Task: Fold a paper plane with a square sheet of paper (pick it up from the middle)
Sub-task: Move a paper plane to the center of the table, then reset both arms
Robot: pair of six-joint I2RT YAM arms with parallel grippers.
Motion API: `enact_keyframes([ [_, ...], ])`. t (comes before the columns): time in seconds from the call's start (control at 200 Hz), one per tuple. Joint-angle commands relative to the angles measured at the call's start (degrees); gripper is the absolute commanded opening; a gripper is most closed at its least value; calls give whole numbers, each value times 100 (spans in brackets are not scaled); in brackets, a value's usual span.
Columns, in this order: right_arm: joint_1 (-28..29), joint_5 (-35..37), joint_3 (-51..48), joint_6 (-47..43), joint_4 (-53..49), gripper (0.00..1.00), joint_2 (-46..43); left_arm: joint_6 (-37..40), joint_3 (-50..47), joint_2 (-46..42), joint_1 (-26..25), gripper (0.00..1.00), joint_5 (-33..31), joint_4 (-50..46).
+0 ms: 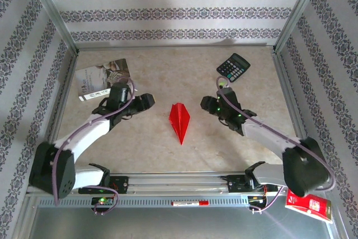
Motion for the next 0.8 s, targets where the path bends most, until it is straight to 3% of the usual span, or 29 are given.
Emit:
enact_keyframes([
  [0.0, -141, 1815, 307, -1446, -1193, 65, -416, 1128, 71, -665, 207, 77, -1513, -778],
  [0.1, -487, 2583, 83, -2050, -942, 78, -652, 1678, 19, -1115, 300, 91, -2717, -876],
  [0.125, -589, 2710, 14, -2125, -846, 95, -678, 1810, -29, -1210, 318, 96, -3036, -827],
  [0.135, -634, 2800, -14, -2135, -808, 97, -685, 1863, -50, -1247, 321, 98, -3152, -800],
  [0.235, -1085, 3085, -240, -2347, -365, 98, -560, 2518, -498, -1495, 375, 100, -3966, -24],
  [0.365, -1320, 3475, -301, -2917, 263, 98, -31, 3125, -1130, -1362, 610, 100, -3993, 1365],
  [0.5, -1451, 3025, -780, -3717, 1785, 98, 456, 3477, -1289, -539, 953, 100, -3791, 2146],
  [0.6, -1708, 2447, -1012, -3812, 2546, 98, 721, 3699, -1362, 204, 1210, 100, -3481, 2777],
  [0.749, -2259, 1167, -1487, -3630, 3751, 98, 579, 3690, -1813, 1217, 1620, 100, -2681, 4739],
  [0.794, -2451, 874, -1592, -3538, 4069, 98, 611, 3581, -1746, 1260, 1688, 100, -2525, 4624],
])
